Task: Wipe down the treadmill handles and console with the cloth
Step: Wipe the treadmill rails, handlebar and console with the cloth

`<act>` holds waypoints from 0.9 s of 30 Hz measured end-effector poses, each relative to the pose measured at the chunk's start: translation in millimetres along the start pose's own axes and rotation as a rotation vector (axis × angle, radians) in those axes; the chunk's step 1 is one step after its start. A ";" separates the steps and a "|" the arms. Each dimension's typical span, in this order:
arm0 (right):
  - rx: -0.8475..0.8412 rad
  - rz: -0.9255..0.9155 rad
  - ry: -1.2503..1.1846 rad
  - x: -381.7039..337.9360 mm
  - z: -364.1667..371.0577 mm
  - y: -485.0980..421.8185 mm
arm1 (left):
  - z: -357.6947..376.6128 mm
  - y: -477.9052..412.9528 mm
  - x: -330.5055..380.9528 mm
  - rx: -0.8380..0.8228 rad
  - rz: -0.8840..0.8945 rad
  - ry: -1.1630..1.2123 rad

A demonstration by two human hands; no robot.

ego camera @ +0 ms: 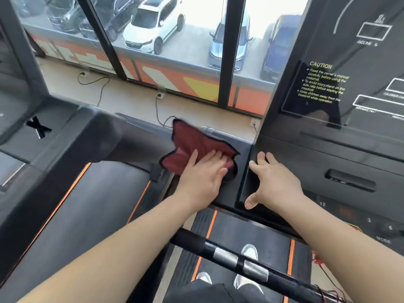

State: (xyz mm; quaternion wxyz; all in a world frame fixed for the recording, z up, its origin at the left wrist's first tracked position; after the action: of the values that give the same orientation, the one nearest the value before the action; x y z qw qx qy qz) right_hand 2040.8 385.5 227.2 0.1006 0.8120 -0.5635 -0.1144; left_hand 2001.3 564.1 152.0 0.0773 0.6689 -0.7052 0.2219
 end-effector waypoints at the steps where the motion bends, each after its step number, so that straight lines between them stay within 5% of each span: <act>1: -0.001 -0.010 -0.006 2.2 1.3 0.5 | 2.6 -3.3 4.3 -0.067 0.018 -0.045; 3: 0.006 -0.016 -0.023 8.7 5.3 2.3 | 3.4 -6.4 8.4 -0.124 0.017 -0.024; 7: 0.021 -0.011 -0.048 12.7 9.5 -0.2 | -8.9 -18.3 -1.1 0.082 0.024 -0.023; 12: 0.015 -0.025 -0.056 14.3 11.7 -2.0 | -17.7 -59.2 -19.9 0.183 -0.401 0.234; 15: 0.025 -0.042 -0.057 17.7 12.7 -2.9 | -18.9 -45.9 -17.8 0.189 -0.019 -0.196; 18: 0.021 -0.036 -0.059 16.9 14.4 -4.6 | -0.5 -7.3 -10.9 0.082 0.308 -0.252; 24: 0.016 -0.027 -0.076 17.9 16.7 -6.9 | 4.8 -15.2 -9.8 -0.432 0.312 -0.326; 27: 0.018 -0.021 -0.073 17.2 15.1 -6.5 | 4.8 -20.6 1.6 -0.429 0.247 -0.378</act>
State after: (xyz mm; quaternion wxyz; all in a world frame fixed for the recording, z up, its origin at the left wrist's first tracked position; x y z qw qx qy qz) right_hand 2047.9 371.0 209.7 0.0718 0.8140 -0.5591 -0.1399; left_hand 2022.2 560.6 152.6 0.0564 0.5762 -0.8137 -0.0525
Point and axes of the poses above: each hand's wrist, its own y-axis away from the middle knuckle, its own z-axis out of the palm, x = y × z, the point moved 2 cm from there along -y, towards the middle knuckle, and after that the axes turned 10 degrees about x, right-handed, at the moved point
